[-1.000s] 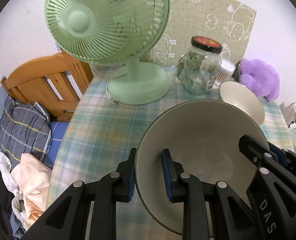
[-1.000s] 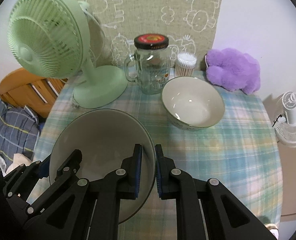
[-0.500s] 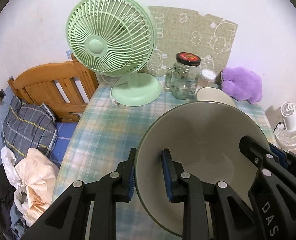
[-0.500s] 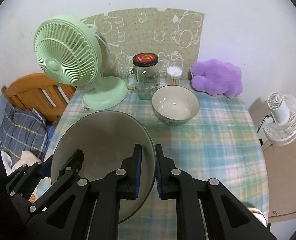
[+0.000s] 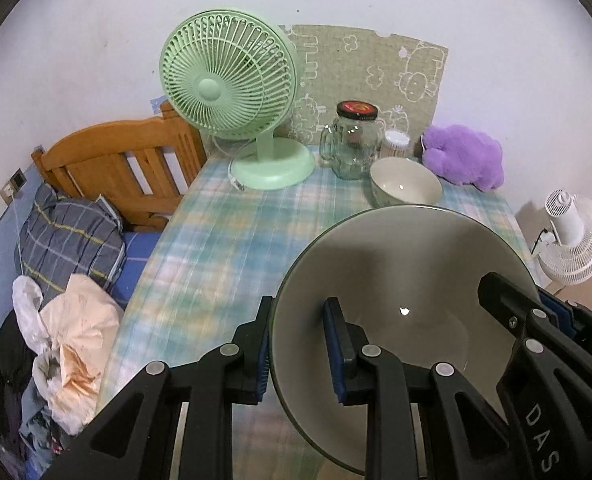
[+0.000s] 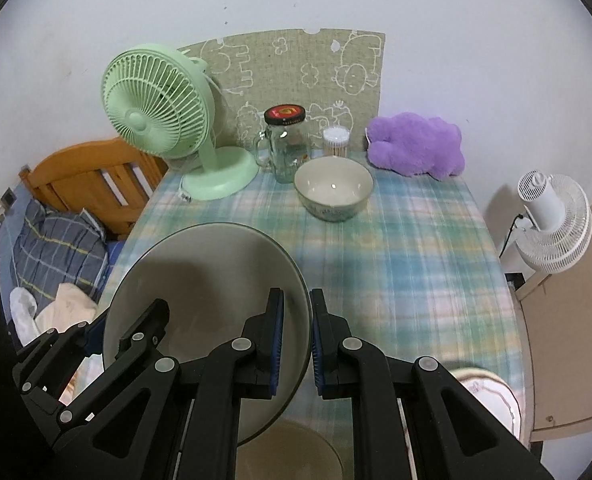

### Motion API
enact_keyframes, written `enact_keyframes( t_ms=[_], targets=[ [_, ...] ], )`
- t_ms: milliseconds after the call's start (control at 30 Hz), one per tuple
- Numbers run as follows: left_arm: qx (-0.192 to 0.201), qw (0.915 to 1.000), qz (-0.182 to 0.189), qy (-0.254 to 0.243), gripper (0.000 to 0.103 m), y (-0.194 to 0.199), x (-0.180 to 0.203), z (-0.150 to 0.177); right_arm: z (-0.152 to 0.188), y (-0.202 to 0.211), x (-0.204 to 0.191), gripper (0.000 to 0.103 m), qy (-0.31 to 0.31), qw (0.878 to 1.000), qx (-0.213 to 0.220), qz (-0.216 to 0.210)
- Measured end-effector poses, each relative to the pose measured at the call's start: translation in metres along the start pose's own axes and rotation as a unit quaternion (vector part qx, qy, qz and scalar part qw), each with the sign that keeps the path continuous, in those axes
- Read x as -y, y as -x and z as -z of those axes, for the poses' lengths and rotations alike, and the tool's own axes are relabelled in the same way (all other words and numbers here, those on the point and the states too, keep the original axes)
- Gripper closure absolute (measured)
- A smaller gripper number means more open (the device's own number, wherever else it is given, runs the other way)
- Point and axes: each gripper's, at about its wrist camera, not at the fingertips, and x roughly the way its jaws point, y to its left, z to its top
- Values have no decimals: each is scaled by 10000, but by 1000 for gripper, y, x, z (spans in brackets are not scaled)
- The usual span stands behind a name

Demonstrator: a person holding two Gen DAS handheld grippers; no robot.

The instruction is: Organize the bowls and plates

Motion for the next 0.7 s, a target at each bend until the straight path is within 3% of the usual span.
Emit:
enact_keyframes(
  t_ms=[700],
  targets=[
    [-562, 9984, -4, -54, 81, 12, 29, 96, 95, 14, 37, 88, 157, 9981, -561, -177]
  ],
)
